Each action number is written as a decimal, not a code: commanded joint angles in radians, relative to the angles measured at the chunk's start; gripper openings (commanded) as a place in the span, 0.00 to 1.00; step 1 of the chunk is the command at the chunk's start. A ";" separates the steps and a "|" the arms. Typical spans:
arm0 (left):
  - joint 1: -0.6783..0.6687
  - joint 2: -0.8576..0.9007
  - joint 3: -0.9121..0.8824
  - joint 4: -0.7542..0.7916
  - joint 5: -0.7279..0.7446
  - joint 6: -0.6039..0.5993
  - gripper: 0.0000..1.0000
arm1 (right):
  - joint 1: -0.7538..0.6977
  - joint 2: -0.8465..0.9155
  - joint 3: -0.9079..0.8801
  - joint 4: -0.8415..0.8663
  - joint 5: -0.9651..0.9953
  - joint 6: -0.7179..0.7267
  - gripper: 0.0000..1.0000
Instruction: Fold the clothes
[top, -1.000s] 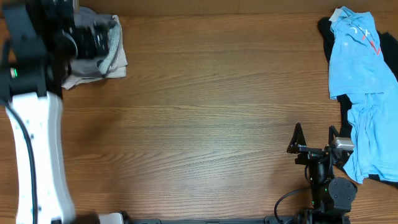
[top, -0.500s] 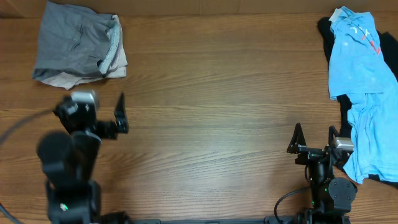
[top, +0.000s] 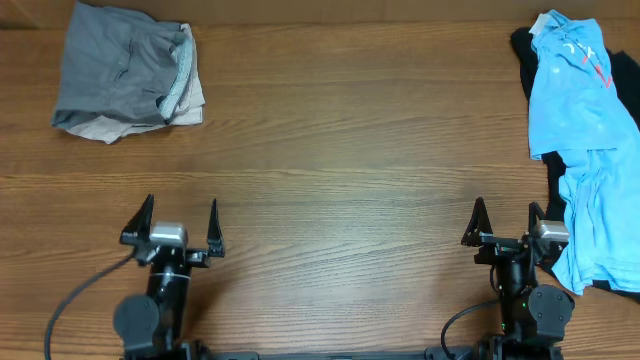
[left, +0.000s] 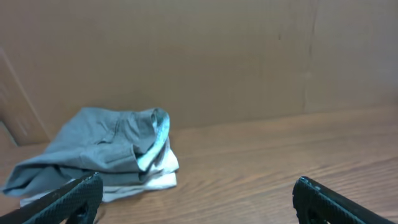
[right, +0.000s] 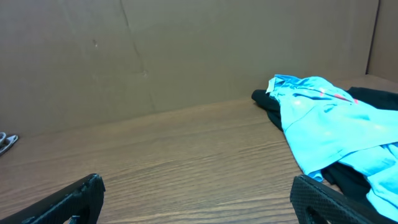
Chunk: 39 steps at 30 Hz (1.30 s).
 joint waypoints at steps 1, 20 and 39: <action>-0.007 -0.072 -0.074 0.025 -0.021 -0.013 1.00 | 0.005 -0.012 -0.011 0.005 0.008 0.000 1.00; -0.007 -0.127 -0.082 -0.155 -0.047 -0.012 1.00 | 0.005 -0.012 -0.011 0.005 0.008 0.000 1.00; -0.007 -0.127 -0.082 -0.155 -0.047 -0.012 1.00 | 0.005 -0.012 -0.011 0.005 0.008 0.000 1.00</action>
